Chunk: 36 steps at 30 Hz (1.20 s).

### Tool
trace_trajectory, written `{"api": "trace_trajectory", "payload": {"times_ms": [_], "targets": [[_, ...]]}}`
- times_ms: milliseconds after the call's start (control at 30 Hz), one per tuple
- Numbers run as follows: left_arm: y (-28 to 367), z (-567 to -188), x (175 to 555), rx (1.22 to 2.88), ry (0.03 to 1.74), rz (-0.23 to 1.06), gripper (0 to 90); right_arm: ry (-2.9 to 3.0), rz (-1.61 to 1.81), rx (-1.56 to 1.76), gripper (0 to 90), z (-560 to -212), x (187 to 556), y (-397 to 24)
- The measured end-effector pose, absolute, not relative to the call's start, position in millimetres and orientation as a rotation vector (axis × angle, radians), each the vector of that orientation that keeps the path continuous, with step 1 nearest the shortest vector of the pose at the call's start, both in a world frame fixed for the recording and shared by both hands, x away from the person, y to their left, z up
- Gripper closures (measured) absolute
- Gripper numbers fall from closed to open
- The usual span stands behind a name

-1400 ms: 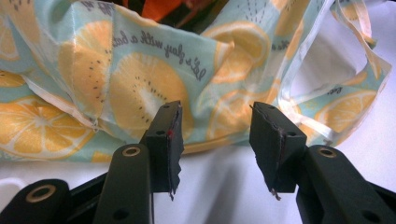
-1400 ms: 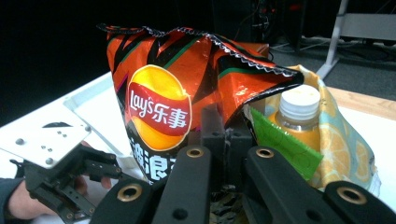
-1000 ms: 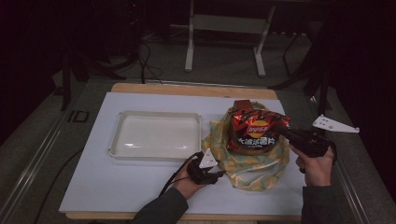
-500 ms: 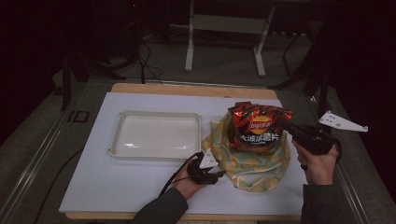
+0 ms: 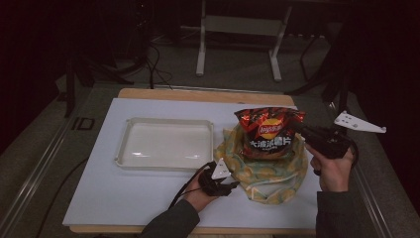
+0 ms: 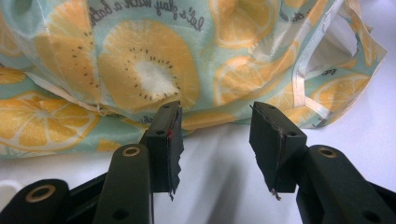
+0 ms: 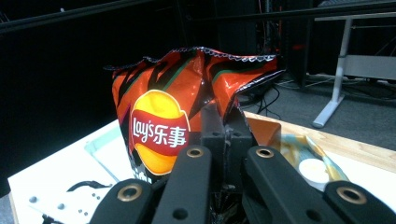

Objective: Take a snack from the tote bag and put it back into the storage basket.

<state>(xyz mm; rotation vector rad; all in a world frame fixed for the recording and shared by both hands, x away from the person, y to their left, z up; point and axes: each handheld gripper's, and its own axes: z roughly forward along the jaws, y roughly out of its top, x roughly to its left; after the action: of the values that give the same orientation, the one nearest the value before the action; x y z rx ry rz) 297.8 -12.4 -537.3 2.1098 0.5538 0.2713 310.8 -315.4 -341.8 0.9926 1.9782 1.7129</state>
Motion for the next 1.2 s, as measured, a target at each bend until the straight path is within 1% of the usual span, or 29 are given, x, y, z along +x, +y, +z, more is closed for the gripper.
{"api": "trace_trajectory", "payload": {"times_ms": [233, 567, 900, 1200], "targets": [[-12.9, -537.3, 297.3, 2.113, 0.549, 0.278, 53.5, 1.982, 1.753, 0.985, 90.0, -336.0, 313.8, -306.6], [-13.0, -537.3, 297.2, 2.113, 0.549, 0.282, 53.5, 2.021, 1.798, 0.959, 90.0, -328.5, 320.6, -281.7], [-12.9, -537.2, 297.2, 2.115, 0.546, 0.283, 53.5, 2.068, 1.839, 0.930, 90.0, -326.6, 328.5, -256.3], [-12.9, -537.2, 297.1, 2.117, 0.544, 0.281, 53.5, 2.088, 1.851, 0.937, 90.0, -329.6, 338.0, -242.2]]}}
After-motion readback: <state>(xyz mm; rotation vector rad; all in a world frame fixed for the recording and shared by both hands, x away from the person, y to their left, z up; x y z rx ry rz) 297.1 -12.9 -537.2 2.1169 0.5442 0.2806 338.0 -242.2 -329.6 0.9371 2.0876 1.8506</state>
